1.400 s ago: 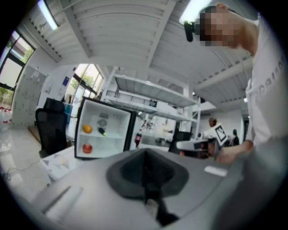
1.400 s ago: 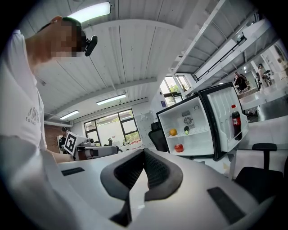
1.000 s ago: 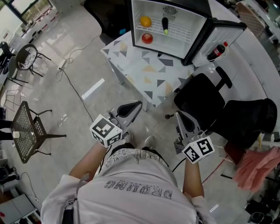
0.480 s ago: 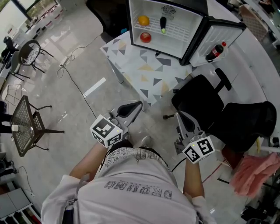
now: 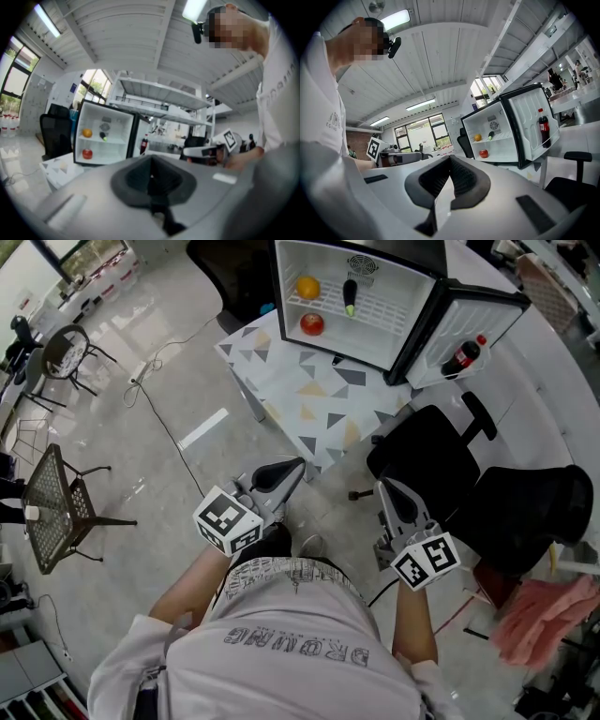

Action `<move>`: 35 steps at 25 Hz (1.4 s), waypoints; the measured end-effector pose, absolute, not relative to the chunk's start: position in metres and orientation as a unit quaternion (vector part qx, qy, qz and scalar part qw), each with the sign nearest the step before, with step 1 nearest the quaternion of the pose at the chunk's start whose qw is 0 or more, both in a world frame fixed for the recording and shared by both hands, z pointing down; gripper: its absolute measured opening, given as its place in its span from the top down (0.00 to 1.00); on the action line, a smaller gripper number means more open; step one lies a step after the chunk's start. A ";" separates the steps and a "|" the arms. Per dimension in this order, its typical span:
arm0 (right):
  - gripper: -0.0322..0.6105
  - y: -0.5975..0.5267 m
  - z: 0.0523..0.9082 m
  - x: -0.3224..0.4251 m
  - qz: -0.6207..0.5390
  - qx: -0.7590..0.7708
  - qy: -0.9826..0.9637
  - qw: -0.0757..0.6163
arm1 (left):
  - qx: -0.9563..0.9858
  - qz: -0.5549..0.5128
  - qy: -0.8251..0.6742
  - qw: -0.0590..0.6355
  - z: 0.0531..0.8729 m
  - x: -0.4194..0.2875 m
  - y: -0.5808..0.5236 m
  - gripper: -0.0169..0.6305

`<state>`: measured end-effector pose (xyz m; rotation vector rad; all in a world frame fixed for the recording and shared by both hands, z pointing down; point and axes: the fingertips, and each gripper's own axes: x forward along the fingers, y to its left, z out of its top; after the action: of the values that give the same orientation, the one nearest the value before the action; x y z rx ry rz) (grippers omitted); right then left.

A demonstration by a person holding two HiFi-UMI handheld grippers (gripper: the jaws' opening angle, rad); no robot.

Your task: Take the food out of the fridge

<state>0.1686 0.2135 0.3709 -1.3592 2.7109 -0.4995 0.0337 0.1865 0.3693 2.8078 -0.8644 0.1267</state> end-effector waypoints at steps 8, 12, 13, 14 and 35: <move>0.95 0.187 0.378 0.167 -0.166 -0.443 0.881 0.025 | 0.949 0.041 -0.294 0.106 0.376 0.029 0.160 0.96; 0.95 0.168 0.379 0.160 -0.166 -0.446 0.879 0.023 | 0.949 0.041 -0.292 0.110 0.381 0.023 0.139 0.96; 0.95 0.163 0.380 0.158 -0.167 -0.447 0.878 0.022 | 0.949 0.041 -0.291 0.111 0.382 0.021 0.134 0.96; 0.95 0.158 0.380 0.156 -0.168 -0.449 0.878 0.022 | 0.950 0.041 -0.290 0.112 0.383 0.019 0.128 0.96; 0.95 0.019 0.398 0.098 -0.186 -0.467 0.865 -0.004 | 0.950 0.042 -0.275 0.143 0.406 -0.042 -0.013 0.96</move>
<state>0.0976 0.0189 0.3984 -1.4703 2.7238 -0.5870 -0.0422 -0.0129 0.4064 2.7384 -0.7941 0.1204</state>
